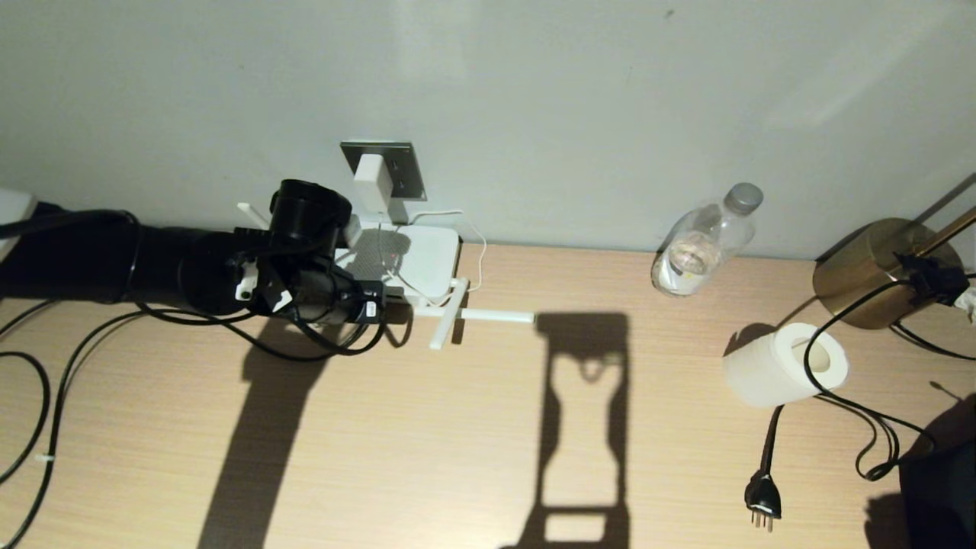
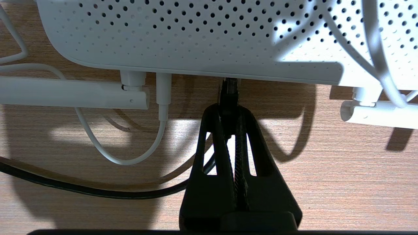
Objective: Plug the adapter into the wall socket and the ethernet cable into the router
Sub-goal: Plug cable into router interface
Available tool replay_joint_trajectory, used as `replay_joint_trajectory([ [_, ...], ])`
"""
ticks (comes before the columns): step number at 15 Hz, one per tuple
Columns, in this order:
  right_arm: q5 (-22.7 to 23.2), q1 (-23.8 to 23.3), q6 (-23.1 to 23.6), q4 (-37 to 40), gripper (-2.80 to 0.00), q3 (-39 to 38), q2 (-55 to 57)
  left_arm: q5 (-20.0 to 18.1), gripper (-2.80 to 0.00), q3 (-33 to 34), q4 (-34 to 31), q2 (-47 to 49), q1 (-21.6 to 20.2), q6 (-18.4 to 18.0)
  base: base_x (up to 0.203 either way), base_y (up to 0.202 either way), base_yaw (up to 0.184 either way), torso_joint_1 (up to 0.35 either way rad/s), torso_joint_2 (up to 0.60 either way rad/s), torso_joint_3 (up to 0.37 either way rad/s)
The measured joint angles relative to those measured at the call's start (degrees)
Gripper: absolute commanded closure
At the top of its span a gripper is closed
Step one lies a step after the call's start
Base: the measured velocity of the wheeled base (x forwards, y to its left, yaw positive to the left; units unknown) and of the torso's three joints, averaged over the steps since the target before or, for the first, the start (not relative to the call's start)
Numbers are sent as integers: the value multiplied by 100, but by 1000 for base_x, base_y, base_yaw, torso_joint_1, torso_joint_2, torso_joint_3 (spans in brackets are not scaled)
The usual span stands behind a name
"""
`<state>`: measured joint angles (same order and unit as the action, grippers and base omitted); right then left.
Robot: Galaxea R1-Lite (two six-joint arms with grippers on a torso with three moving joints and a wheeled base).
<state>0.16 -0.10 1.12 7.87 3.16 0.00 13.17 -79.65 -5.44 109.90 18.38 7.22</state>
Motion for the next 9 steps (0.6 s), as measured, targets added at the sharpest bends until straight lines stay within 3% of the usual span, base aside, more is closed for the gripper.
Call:
replay_joint_trajectory([
  [9,0,0,0,-2,0,0,0,11,0,13,-131,-135,50,206,0,0,0,0,0,0],
])
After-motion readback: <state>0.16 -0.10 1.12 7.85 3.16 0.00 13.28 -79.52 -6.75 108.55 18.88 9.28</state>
